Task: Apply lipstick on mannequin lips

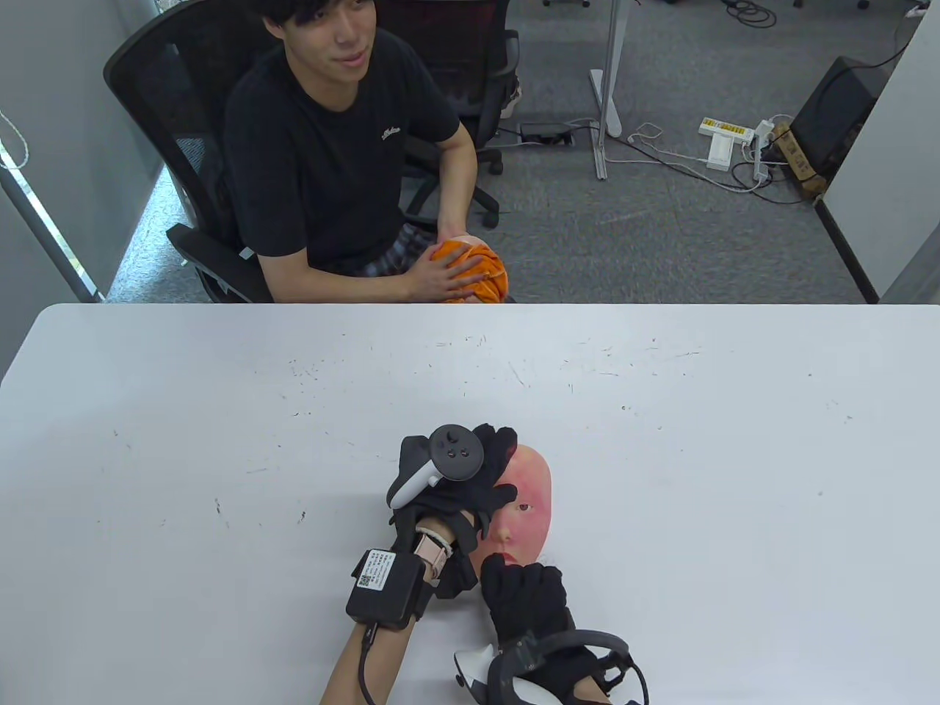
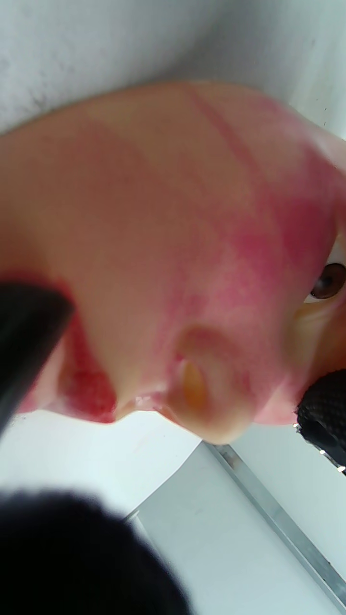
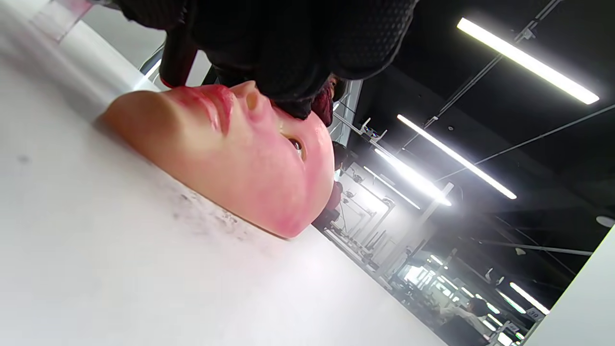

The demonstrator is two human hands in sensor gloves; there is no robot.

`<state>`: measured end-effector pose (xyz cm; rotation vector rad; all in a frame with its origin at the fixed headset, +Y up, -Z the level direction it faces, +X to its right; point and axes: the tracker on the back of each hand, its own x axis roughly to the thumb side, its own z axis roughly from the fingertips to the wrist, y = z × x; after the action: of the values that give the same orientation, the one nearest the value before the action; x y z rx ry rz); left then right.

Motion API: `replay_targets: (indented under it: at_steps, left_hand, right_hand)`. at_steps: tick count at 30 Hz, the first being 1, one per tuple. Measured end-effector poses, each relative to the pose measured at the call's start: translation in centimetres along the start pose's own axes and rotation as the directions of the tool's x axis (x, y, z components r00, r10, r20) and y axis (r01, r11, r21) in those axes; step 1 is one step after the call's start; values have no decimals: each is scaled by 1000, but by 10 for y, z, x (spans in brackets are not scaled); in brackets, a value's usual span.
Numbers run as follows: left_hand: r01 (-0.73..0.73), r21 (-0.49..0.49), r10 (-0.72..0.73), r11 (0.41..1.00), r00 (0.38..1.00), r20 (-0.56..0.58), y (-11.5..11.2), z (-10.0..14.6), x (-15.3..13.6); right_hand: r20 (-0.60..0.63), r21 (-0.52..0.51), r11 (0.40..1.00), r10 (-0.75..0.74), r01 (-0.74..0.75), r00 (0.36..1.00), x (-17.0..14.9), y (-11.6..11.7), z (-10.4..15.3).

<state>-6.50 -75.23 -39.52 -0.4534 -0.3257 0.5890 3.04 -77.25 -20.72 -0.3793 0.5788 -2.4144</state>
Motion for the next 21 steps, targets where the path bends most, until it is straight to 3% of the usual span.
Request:
replay_targets:
  at_steps: [8, 16, 21]
  left_hand:
    - [-2, -2, 2, 1000, 1000, -2, 0, 0, 0]
    - [-4, -1, 4, 1000, 1000, -1, 0, 0, 0]
    - [-5, -2, 5, 1000, 1000, -2, 0, 0, 0]
  right_hand:
    - [-83, -23, 997, -74, 73, 994, -16, 4, 8]
    - [4, -22, 1000, 0, 0, 1000, -2, 1, 7]
    - [-70, -23, 998, -60, 59, 996, -18, 6, 12]
